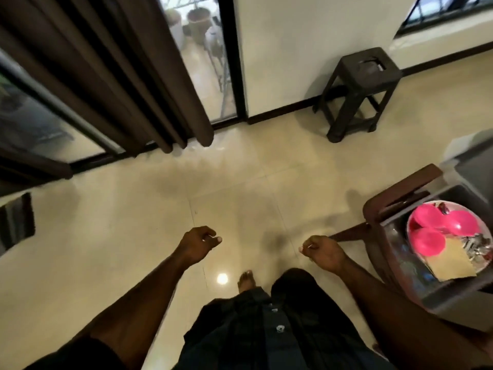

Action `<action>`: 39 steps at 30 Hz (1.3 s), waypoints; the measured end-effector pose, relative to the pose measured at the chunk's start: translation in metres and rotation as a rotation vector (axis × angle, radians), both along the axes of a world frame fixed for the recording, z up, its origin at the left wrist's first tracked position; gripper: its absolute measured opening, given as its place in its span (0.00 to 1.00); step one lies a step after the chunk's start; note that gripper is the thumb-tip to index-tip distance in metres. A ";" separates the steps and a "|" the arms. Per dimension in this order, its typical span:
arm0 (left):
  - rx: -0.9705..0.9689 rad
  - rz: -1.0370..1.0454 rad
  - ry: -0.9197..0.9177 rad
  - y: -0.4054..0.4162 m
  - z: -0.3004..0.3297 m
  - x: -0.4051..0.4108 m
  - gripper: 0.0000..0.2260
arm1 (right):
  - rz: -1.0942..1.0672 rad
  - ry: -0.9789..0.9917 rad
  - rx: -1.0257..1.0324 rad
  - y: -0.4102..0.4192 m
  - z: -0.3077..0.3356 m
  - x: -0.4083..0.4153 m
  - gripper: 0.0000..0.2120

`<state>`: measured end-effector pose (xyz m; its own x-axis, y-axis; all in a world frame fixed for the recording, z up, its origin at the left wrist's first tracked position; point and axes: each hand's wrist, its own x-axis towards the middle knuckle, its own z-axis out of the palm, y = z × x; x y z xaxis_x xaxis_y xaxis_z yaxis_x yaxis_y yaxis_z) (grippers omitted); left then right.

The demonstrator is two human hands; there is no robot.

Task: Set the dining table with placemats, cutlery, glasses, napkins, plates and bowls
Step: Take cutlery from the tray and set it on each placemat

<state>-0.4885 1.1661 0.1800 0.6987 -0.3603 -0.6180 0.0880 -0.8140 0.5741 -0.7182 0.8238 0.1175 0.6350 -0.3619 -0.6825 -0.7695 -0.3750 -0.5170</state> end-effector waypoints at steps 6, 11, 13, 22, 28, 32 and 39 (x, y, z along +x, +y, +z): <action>-0.005 -0.189 -0.077 -0.147 0.008 0.153 0.09 | -0.148 -0.087 -0.007 -0.087 0.017 0.104 0.10; 0.072 -0.265 -0.081 -0.249 -0.008 0.236 0.11 | -0.242 0.020 0.039 -0.184 -0.004 0.160 0.11; 0.089 -0.304 -0.078 -0.299 0.000 0.264 0.11 | -0.239 0.051 0.030 -0.230 -0.005 0.181 0.14; 0.049 -0.429 -0.041 -0.535 0.001 0.384 0.12 | -0.523 -0.045 -0.061 -0.446 0.039 0.248 0.12; 0.028 -0.655 -0.025 -0.739 -0.045 0.446 0.20 | -0.743 0.060 -0.043 -0.543 0.007 0.234 0.11; 0.044 -0.969 -0.035 -0.888 -0.021 0.426 0.15 | -0.921 0.037 -0.007 -0.603 0.020 0.235 0.11; 0.054 -1.426 -0.112 -1.133 0.006 0.332 0.14 | -1.231 -0.174 -0.037 -0.710 0.032 0.205 0.09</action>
<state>-0.1570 0.0331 0.1856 -0.1886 -0.7614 -0.6202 -0.8520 -0.1872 0.4890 -0.5128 0.1138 0.1497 -0.0591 -0.7978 -0.6000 -0.5417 0.5305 -0.6520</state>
